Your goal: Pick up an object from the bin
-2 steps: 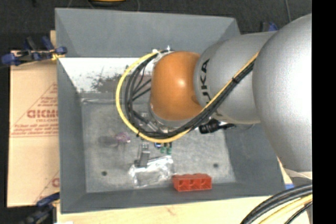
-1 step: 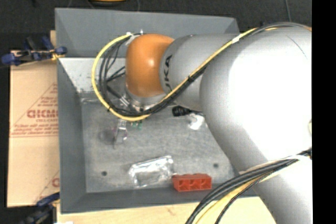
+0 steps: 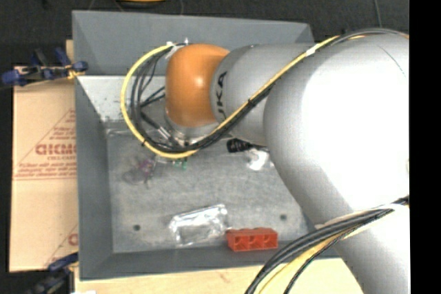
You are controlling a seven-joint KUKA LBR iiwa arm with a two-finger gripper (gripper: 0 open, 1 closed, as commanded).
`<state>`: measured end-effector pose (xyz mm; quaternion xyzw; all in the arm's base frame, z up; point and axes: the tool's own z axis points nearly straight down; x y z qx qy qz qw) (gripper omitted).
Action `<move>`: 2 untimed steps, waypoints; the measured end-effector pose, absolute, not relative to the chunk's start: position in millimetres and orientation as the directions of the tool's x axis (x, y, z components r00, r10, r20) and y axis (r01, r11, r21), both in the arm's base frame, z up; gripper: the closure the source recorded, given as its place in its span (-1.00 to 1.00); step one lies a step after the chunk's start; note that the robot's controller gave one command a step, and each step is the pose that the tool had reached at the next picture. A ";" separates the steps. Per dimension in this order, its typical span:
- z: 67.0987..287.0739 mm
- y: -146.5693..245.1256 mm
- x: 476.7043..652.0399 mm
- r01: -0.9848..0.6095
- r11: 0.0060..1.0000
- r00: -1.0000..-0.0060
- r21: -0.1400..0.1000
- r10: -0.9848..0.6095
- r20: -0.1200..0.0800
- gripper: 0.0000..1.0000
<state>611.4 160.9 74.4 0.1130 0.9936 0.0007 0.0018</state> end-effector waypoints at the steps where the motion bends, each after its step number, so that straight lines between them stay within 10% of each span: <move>1: 217.0 201.5 594.8 0.189 0.982 -0.982 0.007 0.189 -0.010 1.00; 2: 298.2 163.7 595.6 0.028 1.000 -1.000 0.001 0.028 -0.012 1.00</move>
Offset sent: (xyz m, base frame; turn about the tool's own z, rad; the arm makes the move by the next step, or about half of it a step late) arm -0.0189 0.0394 0.1361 -0.0300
